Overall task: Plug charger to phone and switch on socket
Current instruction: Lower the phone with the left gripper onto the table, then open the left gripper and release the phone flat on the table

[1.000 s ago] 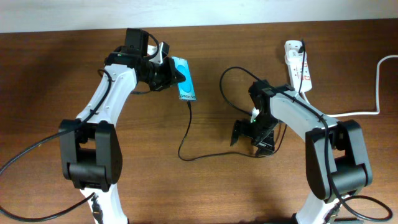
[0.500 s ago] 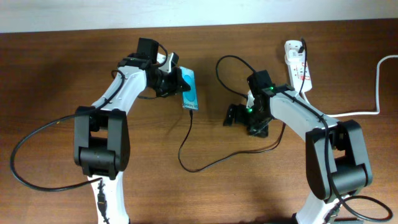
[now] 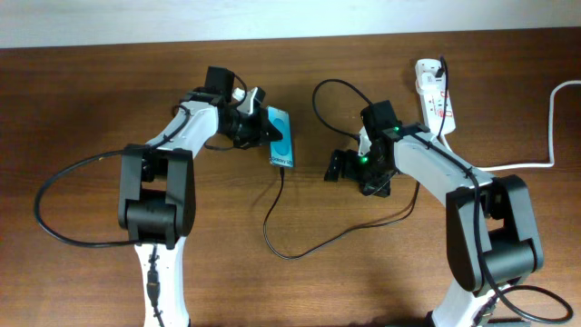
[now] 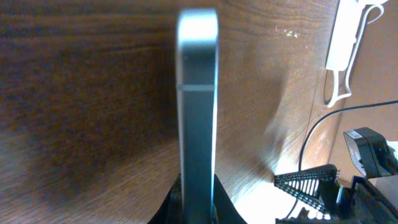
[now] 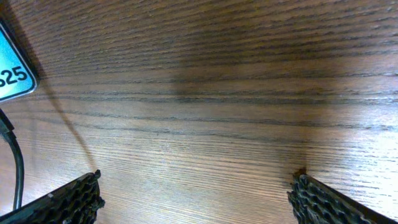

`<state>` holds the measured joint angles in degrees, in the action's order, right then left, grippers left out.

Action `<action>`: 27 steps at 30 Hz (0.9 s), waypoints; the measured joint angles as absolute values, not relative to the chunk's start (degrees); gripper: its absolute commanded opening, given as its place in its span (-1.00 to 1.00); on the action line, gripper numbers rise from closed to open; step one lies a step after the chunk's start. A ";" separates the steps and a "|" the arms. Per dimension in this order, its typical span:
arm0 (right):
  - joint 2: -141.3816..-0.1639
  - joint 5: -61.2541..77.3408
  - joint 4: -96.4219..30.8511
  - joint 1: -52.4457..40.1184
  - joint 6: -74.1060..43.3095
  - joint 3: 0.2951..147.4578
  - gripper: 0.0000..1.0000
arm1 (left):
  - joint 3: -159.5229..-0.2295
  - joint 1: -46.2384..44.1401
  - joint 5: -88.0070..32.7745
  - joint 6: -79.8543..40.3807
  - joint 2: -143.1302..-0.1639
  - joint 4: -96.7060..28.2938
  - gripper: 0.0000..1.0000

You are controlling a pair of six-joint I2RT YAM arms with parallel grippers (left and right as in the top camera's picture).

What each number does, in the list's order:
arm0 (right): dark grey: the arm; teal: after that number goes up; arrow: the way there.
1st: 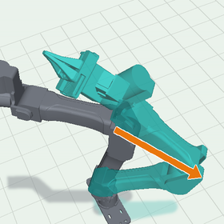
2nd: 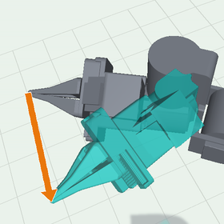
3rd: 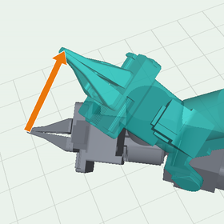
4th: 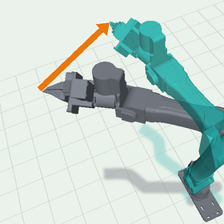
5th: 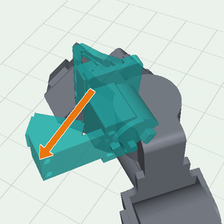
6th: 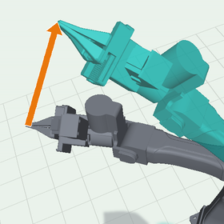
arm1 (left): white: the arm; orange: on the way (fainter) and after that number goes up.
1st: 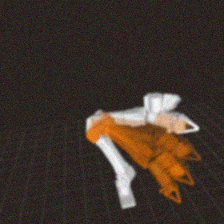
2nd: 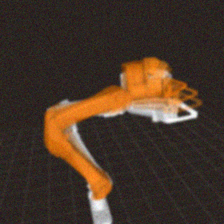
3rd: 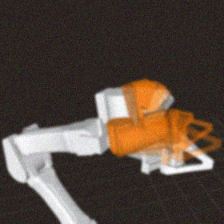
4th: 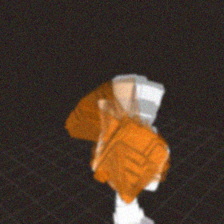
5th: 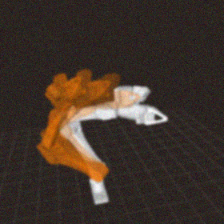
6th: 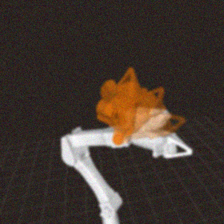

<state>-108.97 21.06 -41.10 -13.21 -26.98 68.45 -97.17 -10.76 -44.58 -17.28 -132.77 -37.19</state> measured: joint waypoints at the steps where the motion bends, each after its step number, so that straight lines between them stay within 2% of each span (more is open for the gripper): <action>1: -108.97 21.06 -41.10 -13.21 -26.76 68.45 0.97 | -97.17 -10.76 -44.73 -17.28 -132.84 -37.47 -1.00; 7: -108.97 21.02 -41.28 -13.21 -26.52 68.45 0.97 | -97.17 -10.76 -44.18 -17.12 -133.01 -39.24 -0.66; 9: -108.97 20.62 -41.39 -13.21 -26.46 68.45 0.97 | -97.17 -10.76 -43.13 -16.88 -133.08 -39.79 -0.47; 15: -108.97 20.40 -41.58 -13.21 -26.33 68.45 0.97 | -97.17 -10.76 -41.36 -16.45 -133.75 -39.81 -0.33; 22: -108.97 20.14 -41.63 -13.21 -26.35 68.45 0.97 | -97.49 -10.76 -42.70 -16.45 -133.73 -40.10 0.03; 27: -108.97 19.90 -41.69 -13.21 -26.35 68.45 0.97 | -97.95 -10.76 -43.07 -16.40 -133.71 -41.36 0.11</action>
<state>-108.97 19.90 -41.69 -13.21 -26.35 68.45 -97.95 -10.76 -43.07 -16.40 -133.71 -41.36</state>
